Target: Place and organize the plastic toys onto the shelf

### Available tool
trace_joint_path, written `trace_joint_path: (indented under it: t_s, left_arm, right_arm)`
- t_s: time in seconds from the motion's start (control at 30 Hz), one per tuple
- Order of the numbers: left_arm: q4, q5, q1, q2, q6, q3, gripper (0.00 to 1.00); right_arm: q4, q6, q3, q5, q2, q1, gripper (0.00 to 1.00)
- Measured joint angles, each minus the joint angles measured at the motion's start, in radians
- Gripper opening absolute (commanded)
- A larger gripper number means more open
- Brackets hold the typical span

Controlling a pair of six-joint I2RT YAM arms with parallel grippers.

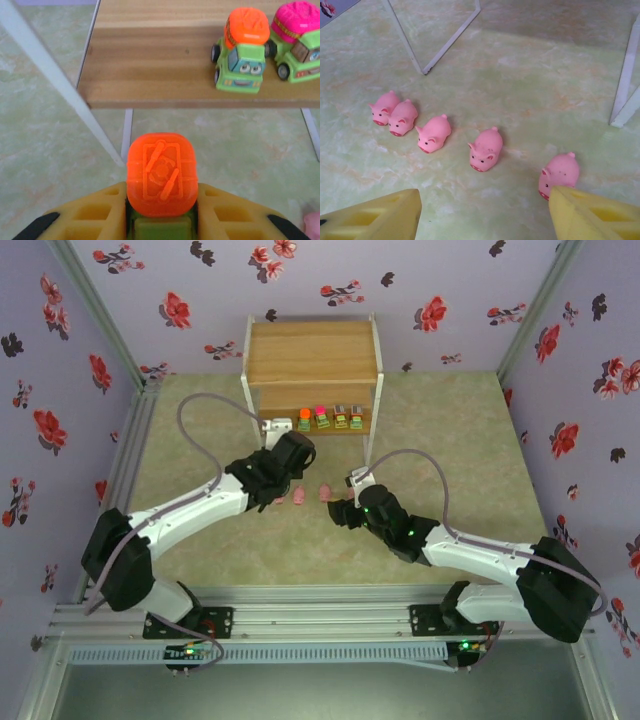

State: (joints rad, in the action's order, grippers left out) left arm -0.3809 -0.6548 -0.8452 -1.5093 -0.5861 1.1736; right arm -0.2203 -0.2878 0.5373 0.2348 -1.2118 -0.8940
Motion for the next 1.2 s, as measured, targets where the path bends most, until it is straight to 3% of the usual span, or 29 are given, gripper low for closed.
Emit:
trace_joint_path:
  t_s: [0.73, 1.2]
  left_arm:
    - [0.043, 0.055, 0.115, -0.172, 0.126, 0.210, 0.29]
    - [0.064, 0.074, 0.154, -0.228, 0.135, 0.236, 0.29]
  right_arm:
    - [0.000, -0.004, 0.000, -0.013, -0.022, 0.011, 0.58]
    - [0.000, -0.004, 0.000, -0.023, -0.027, 0.011, 0.58]
